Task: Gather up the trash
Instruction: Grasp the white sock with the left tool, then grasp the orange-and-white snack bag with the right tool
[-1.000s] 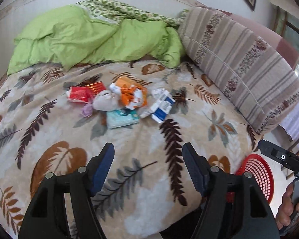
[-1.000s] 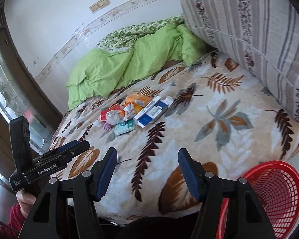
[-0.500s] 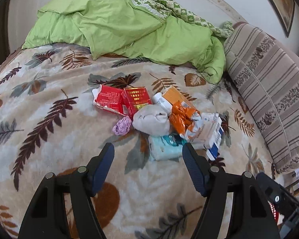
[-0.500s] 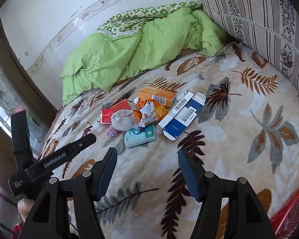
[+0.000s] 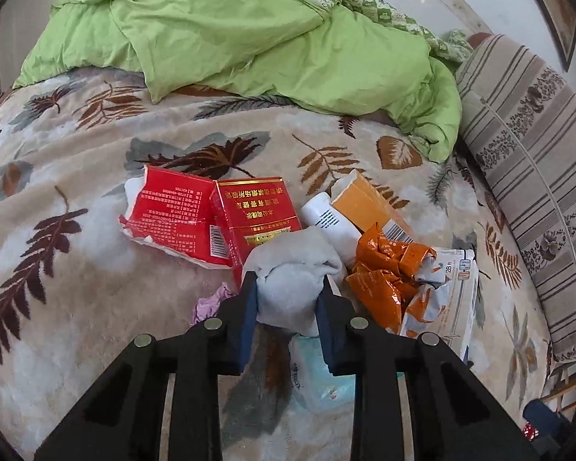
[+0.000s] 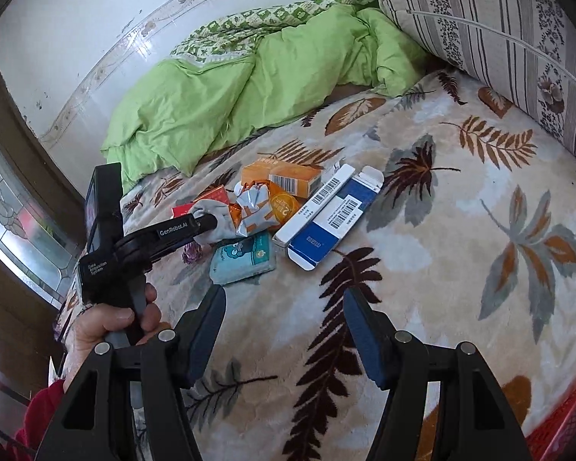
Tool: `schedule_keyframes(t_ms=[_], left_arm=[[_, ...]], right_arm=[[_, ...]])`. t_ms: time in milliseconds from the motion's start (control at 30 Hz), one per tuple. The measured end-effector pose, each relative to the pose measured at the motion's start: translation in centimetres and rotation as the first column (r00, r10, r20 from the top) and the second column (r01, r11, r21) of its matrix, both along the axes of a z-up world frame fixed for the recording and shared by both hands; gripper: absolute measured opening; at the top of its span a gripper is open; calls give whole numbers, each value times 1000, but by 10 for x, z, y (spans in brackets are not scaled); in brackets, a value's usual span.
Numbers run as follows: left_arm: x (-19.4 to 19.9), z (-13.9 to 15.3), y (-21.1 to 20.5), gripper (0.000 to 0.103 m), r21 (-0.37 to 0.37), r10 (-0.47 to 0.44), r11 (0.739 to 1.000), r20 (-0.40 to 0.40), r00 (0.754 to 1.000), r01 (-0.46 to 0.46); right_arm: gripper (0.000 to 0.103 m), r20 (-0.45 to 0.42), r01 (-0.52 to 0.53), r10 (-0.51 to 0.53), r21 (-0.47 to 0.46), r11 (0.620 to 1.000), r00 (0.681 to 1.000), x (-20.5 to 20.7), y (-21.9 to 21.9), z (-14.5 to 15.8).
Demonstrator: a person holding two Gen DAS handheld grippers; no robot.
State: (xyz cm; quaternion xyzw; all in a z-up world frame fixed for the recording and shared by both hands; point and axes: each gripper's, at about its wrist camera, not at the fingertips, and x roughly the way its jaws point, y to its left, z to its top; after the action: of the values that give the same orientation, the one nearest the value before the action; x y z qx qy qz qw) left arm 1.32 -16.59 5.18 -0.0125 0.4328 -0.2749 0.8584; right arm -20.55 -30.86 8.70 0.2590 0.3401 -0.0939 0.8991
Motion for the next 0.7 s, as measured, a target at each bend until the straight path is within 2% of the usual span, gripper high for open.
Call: schedule_keyframes(t_ms=[133, 267, 367, 467, 567, 667, 700], left_arm=[[-16, 19, 20, 26, 13, 11, 1000, 24, 1000, -12], [-34, 41, 48, 26, 33, 39, 999, 57, 998, -41], [-52, 50, 77, 26, 47, 60, 997, 70, 996, -63], [-69, 45, 107, 26, 52, 85, 995, 66, 994, -88], [-74, 32, 125, 26, 62, 112, 991, 57, 992, -115], [-70, 21, 131, 26, 65, 100, 993, 20, 995, -101], [-69, 17, 133, 26, 74, 101, 992, 18, 995, -102]], right_arm=[[67, 21, -25, 24, 40, 999, 999, 29, -6, 12], [67, 3, -44, 44, 19, 999, 999, 82, -8, 18], [67, -48, -36, 34, -33, 999, 998, 118, -5, 9], [67, -103, -13, 6, -69, 998, 995, 143, -6, -13], [67, -132, -19, 11, -60, 998, 991, 157, -7, -37], [65, -122, -16, 5, -84, 996, 993, 162, -6, -48], [51, -108, -15, 3, -110, 994, 994, 162, -3, -46]])
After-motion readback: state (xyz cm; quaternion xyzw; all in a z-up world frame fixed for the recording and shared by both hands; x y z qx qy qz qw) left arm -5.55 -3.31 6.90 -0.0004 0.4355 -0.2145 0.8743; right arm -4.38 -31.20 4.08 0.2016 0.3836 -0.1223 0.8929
